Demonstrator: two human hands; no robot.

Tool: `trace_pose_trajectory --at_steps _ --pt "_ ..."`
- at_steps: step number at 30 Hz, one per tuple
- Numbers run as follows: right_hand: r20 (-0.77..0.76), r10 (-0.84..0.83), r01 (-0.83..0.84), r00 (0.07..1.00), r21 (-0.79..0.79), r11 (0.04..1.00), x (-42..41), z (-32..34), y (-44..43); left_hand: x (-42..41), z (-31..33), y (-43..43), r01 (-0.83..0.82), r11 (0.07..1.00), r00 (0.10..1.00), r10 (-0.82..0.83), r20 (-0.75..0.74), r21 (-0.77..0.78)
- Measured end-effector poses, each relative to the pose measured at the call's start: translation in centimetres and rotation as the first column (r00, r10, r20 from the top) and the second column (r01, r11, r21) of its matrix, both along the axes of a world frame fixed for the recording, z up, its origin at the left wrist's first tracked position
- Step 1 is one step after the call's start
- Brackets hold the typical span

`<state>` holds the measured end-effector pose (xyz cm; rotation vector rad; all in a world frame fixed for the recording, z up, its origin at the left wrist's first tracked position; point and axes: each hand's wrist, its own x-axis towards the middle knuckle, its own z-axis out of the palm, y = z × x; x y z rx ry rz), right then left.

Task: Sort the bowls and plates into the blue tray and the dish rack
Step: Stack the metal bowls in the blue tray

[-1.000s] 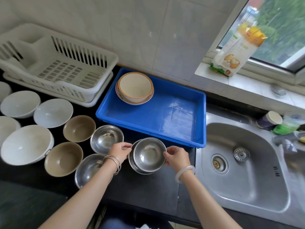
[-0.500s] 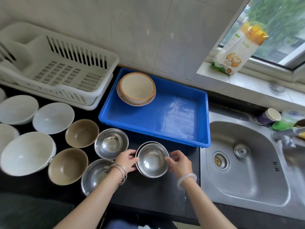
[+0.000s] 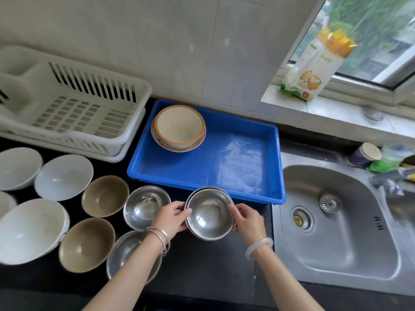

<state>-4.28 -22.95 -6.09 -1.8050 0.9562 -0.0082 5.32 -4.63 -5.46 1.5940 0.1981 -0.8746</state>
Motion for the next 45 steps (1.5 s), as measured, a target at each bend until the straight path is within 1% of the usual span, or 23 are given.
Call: trace_pose_trajectory --at_steps 5,7,10,13,15,18,26,30,33,34,36,38,42,45 --pt "0.11 -0.075 0.075 0.991 0.008 0.997 3.3 2.4 -2.7 3.4 2.6 -3.5 -0.05 0.997 0.998 0.052 0.038 -0.059" --pt "0.132 -0.084 0.076 0.988 0.06 0.995 4.7 2.9 -4.0 5.0 3.1 -5.3 -0.062 0.997 0.995 0.065 0.077 -0.036" --pt "0.118 -0.083 0.064 0.99 0.155 0.986 7.0 2.9 -6.0 7.3 3.0 -8.0 -0.113 0.994 0.988 0.112 0.111 0.001" --pt "0.12 -0.084 0.046 0.989 0.291 0.956 9.1 2.3 -8.0 9.2 2.0 -10.4 -0.14 0.989 0.986 0.135 0.096 0.05" --pt "0.124 -0.054 0.01 0.991 0.327 0.945 10.1 1.6 -9.1 10.2 1.0 -11.7 -0.169 0.985 0.984 0.166 0.069 0.041" --pt "0.105 -0.024 -0.013 0.994 0.339 0.941 11.6 0.3 -10.6 11.4 -0.3 -13.4 -0.2 0.979 0.979 0.199 0.039 0.028" --pt "0.056 -0.091 0.066 0.994 0.352 0.934 14.9 -2.7 -12.6 13.1 -3.2 -15.7 -0.312 0.95 0.944 0.308 -0.119 -0.017" --pt "0.055 -0.14 0.112 0.989 0.353 0.929 16.2 -4.1 -12.9 13.7 -3.6 -16.2 -0.316 0.943 0.946 0.304 -0.117 -0.104" --pt "0.068 -0.186 0.149 0.98 0.363 0.92 16.8 -4.6 -13.0 13.5 -3.5 -16.1 -0.303 0.93 0.946 0.267 -0.183 -0.209" --pt "0.066 -0.194 0.157 0.979 0.364 0.918 16.9 -4.8 -13.1 13.5 -3.5 -16.0 -0.284 0.933 0.95 0.243 -0.194 -0.222" --pt "0.065 -0.207 0.17 0.976 0.364 0.916 17.2 -5.0 -13.2 13.4 -3.6 -16.1 -0.243 0.944 0.962 0.204 -0.184 -0.222" --pt "0.071 -0.214 0.175 0.974 0.364 0.915 17.6 -5.2 -13.3 13.7 -3.7 -16.3 -0.238 0.946 0.965 0.206 -0.16 -0.22" --pt "0.096 -0.229 0.177 0.969 0.384 0.906 18.8 -5.2 -13.6 14.2 -4.0 -17.1 -0.308 0.921 0.95 0.284 -0.13 -0.238" --pt "0.103 -0.219 0.166 0.97 0.375 0.912 19.6 -5.2 -13.8 14.3 -4.4 -17.8 -0.378 0.893 0.923 0.345 -0.169 -0.243"
